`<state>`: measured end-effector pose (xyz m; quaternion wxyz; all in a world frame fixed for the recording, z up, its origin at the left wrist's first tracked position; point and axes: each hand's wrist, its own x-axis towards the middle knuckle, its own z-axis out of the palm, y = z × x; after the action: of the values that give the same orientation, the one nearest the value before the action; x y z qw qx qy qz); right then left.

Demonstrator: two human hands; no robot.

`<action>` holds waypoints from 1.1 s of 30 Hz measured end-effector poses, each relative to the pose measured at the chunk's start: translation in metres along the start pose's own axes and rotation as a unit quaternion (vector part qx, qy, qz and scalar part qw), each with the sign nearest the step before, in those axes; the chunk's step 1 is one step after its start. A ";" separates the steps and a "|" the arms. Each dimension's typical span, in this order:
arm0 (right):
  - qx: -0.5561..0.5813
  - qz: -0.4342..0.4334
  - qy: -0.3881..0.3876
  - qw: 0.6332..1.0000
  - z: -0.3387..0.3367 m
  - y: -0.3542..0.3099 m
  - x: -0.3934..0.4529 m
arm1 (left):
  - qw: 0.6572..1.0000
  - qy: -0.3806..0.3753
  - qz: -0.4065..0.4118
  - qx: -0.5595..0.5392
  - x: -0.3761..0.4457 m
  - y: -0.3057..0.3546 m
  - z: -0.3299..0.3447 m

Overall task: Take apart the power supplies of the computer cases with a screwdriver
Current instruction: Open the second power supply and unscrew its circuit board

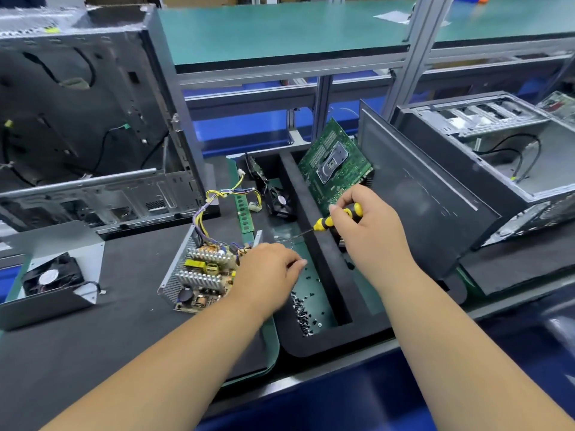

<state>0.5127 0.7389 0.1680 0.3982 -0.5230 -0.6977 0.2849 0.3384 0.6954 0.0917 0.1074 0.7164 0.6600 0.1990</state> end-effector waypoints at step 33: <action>0.033 -0.124 -0.225 0.966 0.164 -0.068 -0.048 | 0.965 0.068 -0.220 -0.122 -0.131 -0.164 -0.023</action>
<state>0.3454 0.6766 0.1257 0.2801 -0.3408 -0.8191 0.3666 0.1736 0.5808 0.0252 0.1899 0.5195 0.7780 0.2980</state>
